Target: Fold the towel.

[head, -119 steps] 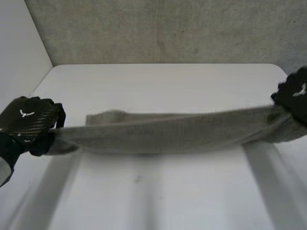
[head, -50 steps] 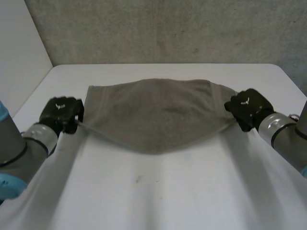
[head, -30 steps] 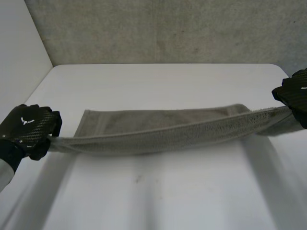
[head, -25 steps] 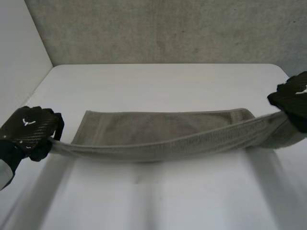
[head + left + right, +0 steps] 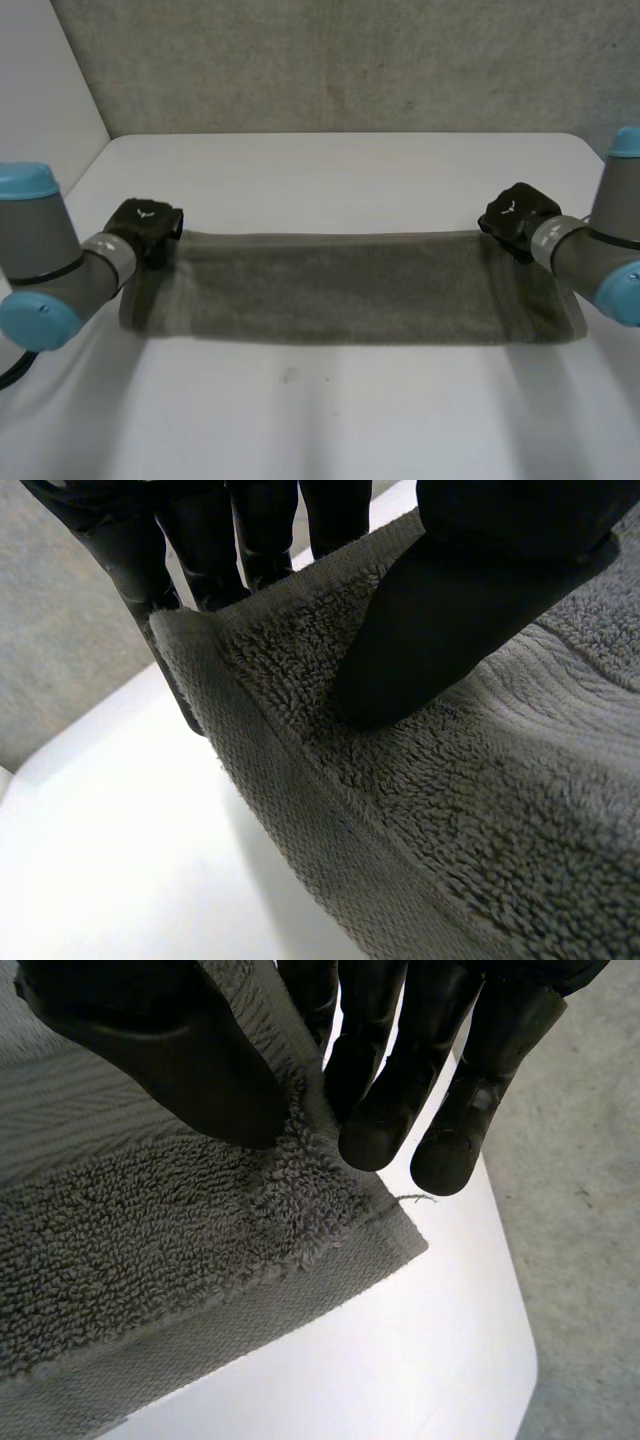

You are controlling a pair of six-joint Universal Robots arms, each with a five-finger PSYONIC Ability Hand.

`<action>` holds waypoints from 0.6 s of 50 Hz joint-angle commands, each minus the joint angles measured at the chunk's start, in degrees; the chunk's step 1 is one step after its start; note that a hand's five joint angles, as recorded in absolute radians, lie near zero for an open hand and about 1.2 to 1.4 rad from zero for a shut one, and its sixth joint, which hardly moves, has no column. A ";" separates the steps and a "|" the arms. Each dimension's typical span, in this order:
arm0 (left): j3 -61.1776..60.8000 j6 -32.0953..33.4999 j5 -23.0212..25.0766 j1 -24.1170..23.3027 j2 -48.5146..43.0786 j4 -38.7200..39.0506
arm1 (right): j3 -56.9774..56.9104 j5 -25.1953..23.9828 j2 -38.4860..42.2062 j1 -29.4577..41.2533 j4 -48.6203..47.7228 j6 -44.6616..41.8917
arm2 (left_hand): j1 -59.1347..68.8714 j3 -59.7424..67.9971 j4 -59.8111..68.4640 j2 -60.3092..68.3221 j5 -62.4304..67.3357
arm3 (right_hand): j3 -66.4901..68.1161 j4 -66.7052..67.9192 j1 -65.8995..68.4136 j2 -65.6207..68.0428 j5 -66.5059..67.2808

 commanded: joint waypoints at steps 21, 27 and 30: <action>20.18 -0.28 -6.65 -5.44 -13.43 -1.31 | -25.18 5.64 18.40 4.63 -1.65 0.71 | -59.11 -59.77 -59.80 -59.80 -59.05 | -66.76 -66.88 -65.59 -66.06 -67.90; 17.54 -2.56 -7.26 -5.61 -8.68 -1.92 | -23.07 5.73 14.09 4.72 -1.65 6.87 | -59.11 -59.77 -59.80 -59.80 -59.05 | -66.76 -66.88 -65.59 -66.06 -67.90; 13.76 -4.94 -7.26 -5.53 -4.02 -1.84 | -19.38 5.38 9.08 4.36 -1.92 14.69 | -59.11 -59.77 -59.80 -59.80 -59.05 | -66.76 -66.88 -65.59 -66.06 -67.90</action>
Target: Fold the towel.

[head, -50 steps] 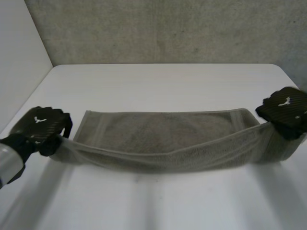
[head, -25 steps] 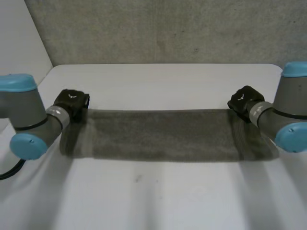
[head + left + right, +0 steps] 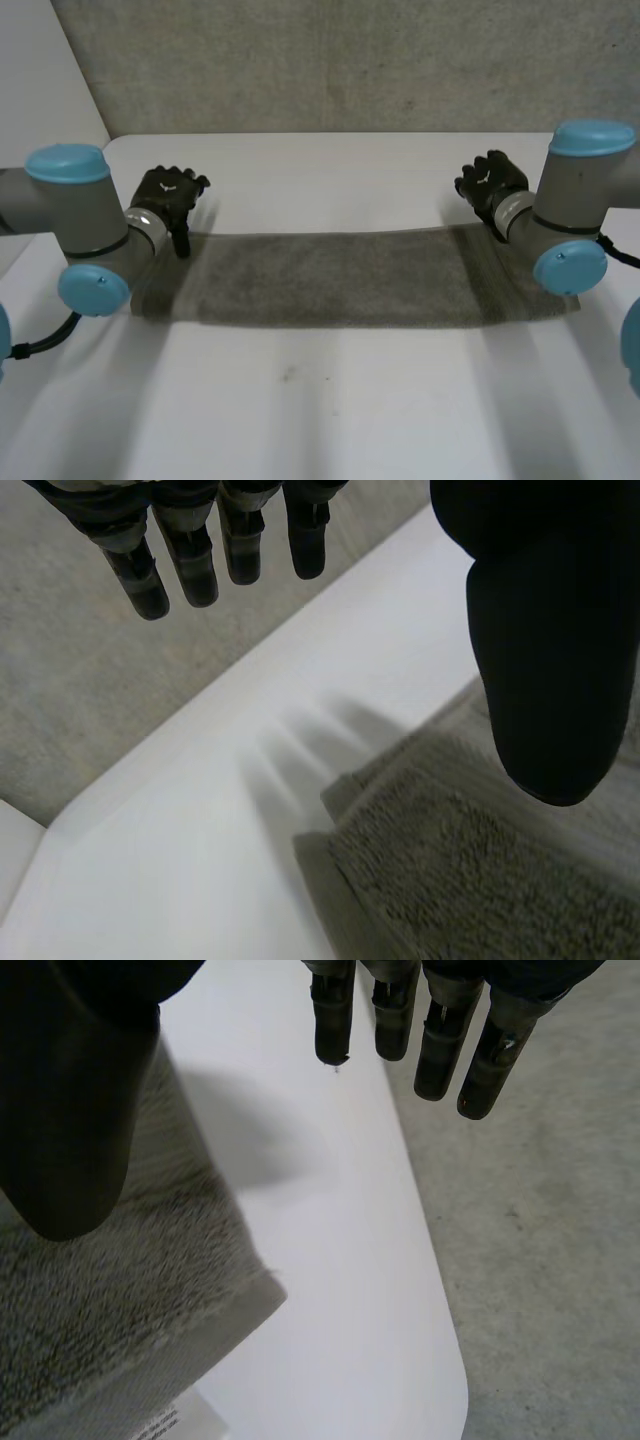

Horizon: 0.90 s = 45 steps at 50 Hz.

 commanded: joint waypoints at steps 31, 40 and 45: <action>-41.95 -9.85 4.06 -0.60 35.90 15.74 | 56.28 -10.15 -31.17 -13.91 -18.48 16.65 | -0.73 -0.45 -0.46 -0.38 -2.15 | 11.56 10.69 11.88 11.76 12.11; -42.39 -10.12 4.15 -0.78 35.72 15.65 | 54.17 -9.80 -26.15 -15.85 -19.46 14.19 | -0.73 -0.45 -0.46 -0.38 -2.15 | 30.93 30.05 31.24 31.12 31.48; -42.83 -10.12 4.15 -0.69 35.81 15.82 | 53.64 -9.10 -24.92 -16.46 -19.20 11.20 | -0.73 -0.45 -0.46 -0.38 -2.15 | 66.02 65.15 66.34 66.21 66.57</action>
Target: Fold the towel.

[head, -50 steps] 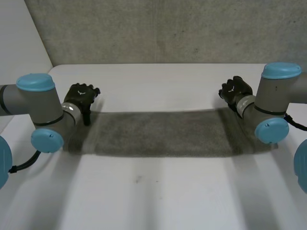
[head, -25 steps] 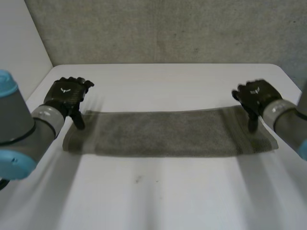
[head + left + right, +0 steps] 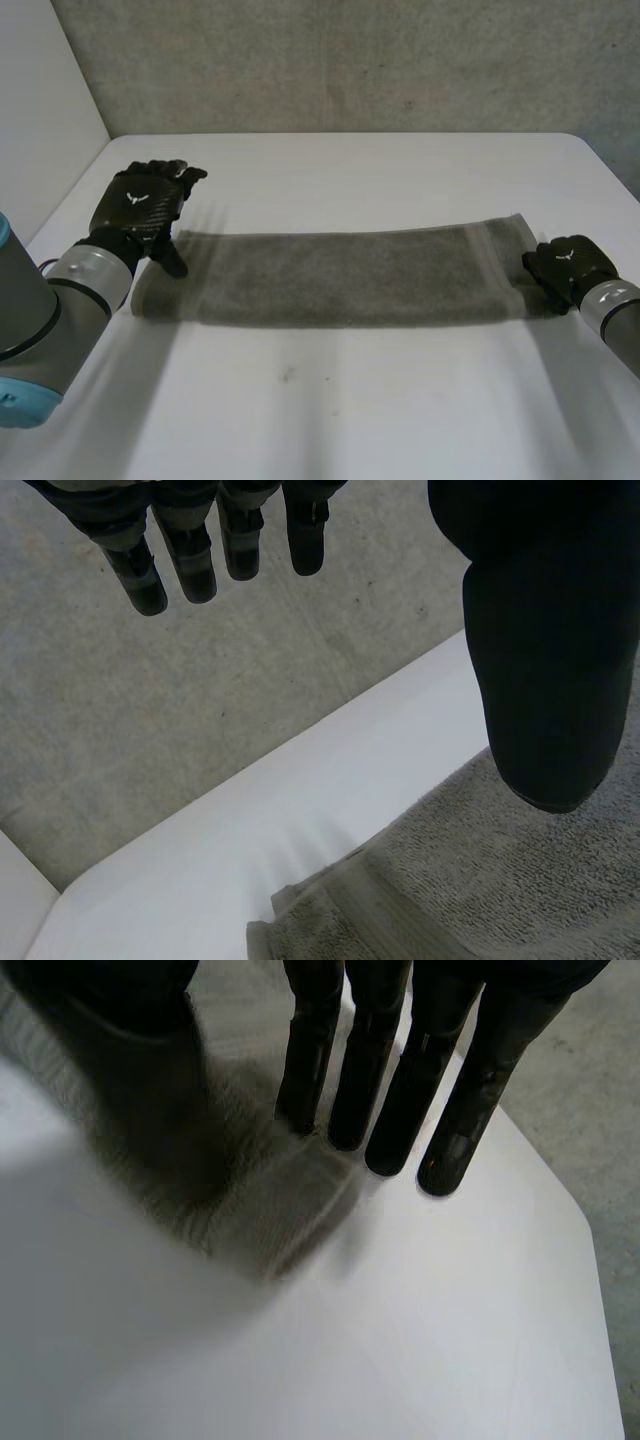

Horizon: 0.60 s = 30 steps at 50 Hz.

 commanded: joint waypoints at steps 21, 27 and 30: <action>-0.42 -0.01 -0.17 0.93 0.04 -0.07 | -11.74 8.06 -4.85 -10.51 9.49 -19.08 | 0.17 0.42 0.46 0.57 -1.80 | 24.44 25.11 24.27 23.96 24.85; -0.24 -0.28 -0.17 0.84 0.48 0.01 | -18.78 8.95 -6.36 9.69 9.49 -9.40 | 0.17 0.42 0.46 0.57 -1.80 | 24.44 25.11 24.27 23.96 24.85; -0.33 -0.89 -0.17 0.93 1.09 0.01 | -21.07 9.31 -4.35 21.90 9.05 -8.25 | 0.17 0.42 0.46 0.57 -1.80 | 24.44 25.11 24.27 23.96 24.85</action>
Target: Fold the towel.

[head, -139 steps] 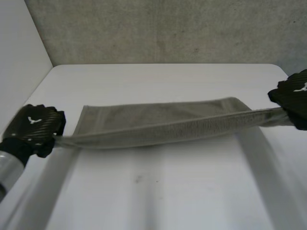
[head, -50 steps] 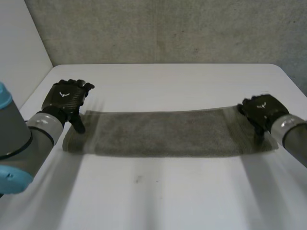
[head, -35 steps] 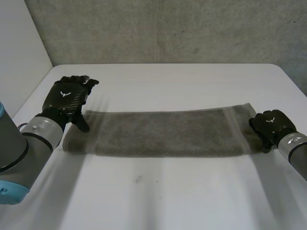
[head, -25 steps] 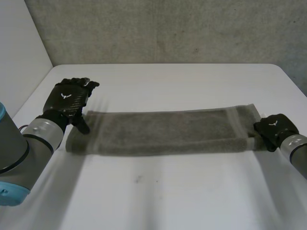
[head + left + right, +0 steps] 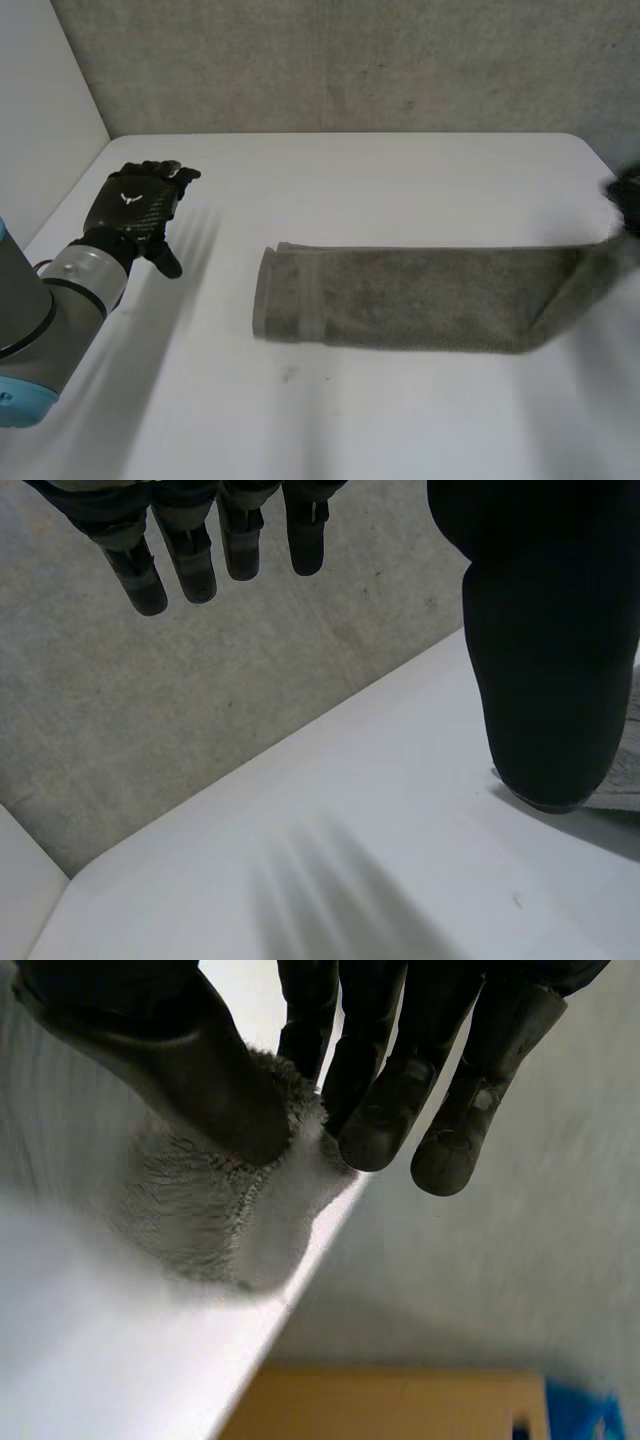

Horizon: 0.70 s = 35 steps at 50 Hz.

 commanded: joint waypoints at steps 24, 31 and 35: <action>-0.07 -1.52 0.08 -0.16 1.02 0.03 | -10.84 -1.20 14.95 53.57 -5.10 7.85 | 0.17 0.42 0.46 0.57 -1.80 | 3.35 3.15 5.37 5.28 3.54; -0.16 -1.52 0.08 -0.43 0.76 0.03 | -7.16 -0.85 11.10 52.52 -4.40 8.90 | 0.17 0.42 0.46 0.57 -1.80 | -66.65 -66.85 -64.63 -64.72 -66.46; -0.25 -1.43 0.08 -0.51 0.67 0.03 | -0.05 -1.20 3.98 46.66 -5.10 14.16 | 0.17 0.42 0.46 0.57 -1.80 | -66.65 -66.85 -64.63 -64.72 -66.46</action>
